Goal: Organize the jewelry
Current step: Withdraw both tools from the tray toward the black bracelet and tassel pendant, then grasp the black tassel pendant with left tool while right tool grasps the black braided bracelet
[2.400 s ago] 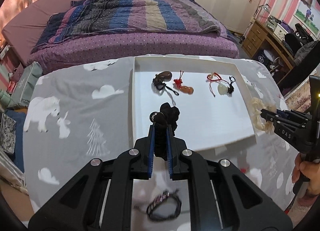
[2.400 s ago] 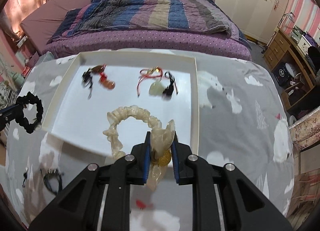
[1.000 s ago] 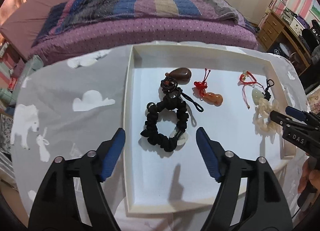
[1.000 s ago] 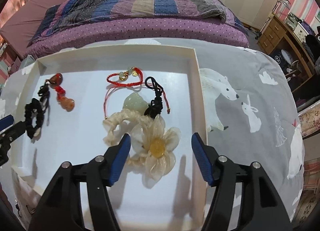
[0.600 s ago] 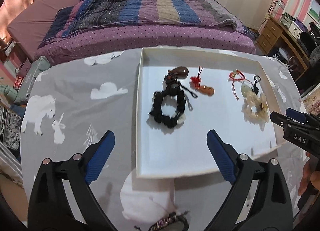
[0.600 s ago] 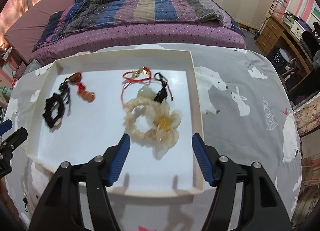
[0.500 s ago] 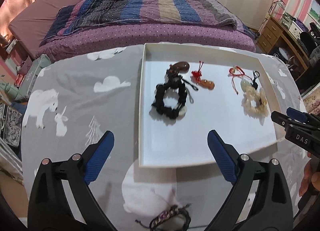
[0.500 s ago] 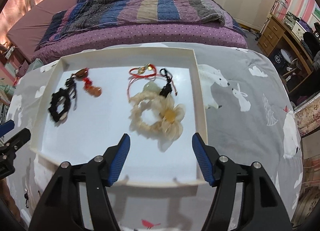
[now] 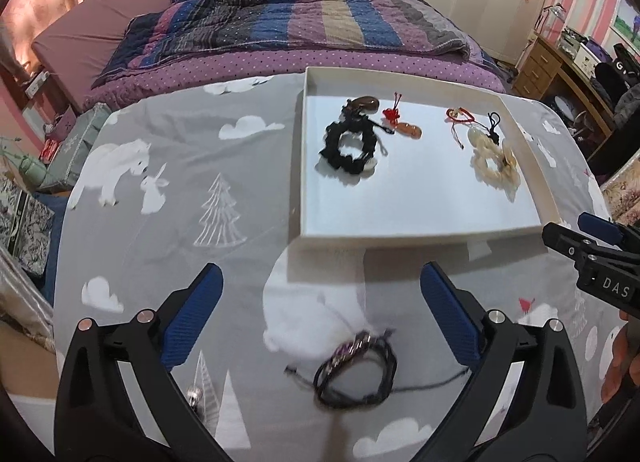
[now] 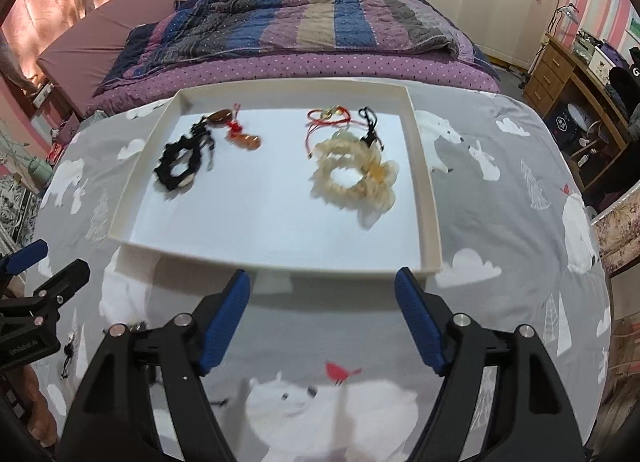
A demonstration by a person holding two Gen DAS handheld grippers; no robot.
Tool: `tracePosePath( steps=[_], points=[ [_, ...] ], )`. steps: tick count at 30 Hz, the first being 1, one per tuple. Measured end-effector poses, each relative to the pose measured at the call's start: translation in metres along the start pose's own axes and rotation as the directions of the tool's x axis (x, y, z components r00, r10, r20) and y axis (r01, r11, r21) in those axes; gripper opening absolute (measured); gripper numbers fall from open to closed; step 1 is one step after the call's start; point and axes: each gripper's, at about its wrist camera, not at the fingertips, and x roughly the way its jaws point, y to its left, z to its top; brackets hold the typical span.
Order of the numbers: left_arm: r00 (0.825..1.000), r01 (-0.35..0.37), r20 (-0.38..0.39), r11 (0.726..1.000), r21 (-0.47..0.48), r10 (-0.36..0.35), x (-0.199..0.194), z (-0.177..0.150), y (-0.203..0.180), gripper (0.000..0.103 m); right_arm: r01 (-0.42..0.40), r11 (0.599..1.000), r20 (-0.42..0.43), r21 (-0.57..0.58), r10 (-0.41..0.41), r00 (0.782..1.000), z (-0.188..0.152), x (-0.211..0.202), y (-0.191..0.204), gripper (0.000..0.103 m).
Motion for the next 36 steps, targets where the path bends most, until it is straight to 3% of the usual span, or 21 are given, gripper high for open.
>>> tracePosePath(
  steps=[10, 22, 36],
  points=[
    [0.999, -0.02, -0.029, 1.0, -0.019, 0.02, -0.007, -0.043, 0.024, 0.098, 0.019, 0.998, -0.034, -0.055, -0.021, 0.999, -0.039, -0.005, 0.027, 0.075],
    [0.989, -0.003, -0.146, 0.999, -0.043, -0.004, 0.009, -0.085, 0.039, 0.098, 0.034, 0.989, -0.154, -0.143, -0.056, 0.986, -0.066, 0.02, 0.052, 0.075],
    [0.99, -0.023, -0.14, 0.998, -0.054, 0.015, -0.003, -0.11, 0.06, 0.098, 0.02, 0.983, -0.151, -0.184, -0.049, 0.987, -0.075, 0.016, 0.075, 0.075]
  ],
)
